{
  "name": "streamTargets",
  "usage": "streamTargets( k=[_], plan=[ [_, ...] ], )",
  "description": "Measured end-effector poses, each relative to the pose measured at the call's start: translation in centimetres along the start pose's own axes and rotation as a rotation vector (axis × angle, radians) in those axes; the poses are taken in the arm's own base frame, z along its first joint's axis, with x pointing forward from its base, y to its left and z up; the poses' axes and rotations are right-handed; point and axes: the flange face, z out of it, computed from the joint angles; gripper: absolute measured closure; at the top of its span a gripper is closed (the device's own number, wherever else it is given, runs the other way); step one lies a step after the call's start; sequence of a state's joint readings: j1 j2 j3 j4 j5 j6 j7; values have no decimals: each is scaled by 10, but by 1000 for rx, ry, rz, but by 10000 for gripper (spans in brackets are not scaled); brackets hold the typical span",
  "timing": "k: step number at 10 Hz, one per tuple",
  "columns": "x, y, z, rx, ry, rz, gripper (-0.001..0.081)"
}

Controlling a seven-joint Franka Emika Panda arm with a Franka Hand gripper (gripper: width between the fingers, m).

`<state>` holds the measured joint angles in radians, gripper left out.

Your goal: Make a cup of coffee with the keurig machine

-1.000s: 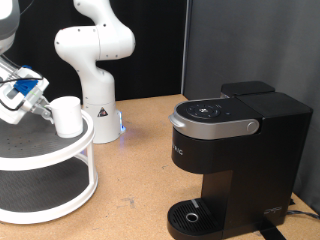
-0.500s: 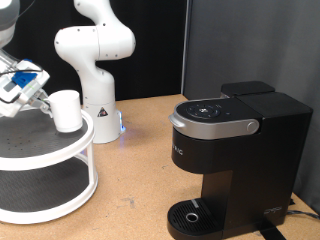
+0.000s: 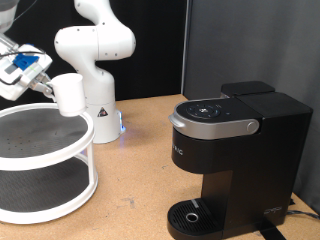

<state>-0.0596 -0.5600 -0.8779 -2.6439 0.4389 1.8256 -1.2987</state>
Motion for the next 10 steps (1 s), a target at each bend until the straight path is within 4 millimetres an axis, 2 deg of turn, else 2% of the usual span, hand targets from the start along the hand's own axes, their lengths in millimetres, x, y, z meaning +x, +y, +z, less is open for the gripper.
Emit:
streamTargets(
  k=[2,5,7,10],
  plan=[
    [7,-9,-8,5,-24,6,733],
    [7,-10,-1,24,19,24,733],
    [17,-10,14,16,72,40,733],
    [50,-13,44,-28,107,51,733]
  ],
)
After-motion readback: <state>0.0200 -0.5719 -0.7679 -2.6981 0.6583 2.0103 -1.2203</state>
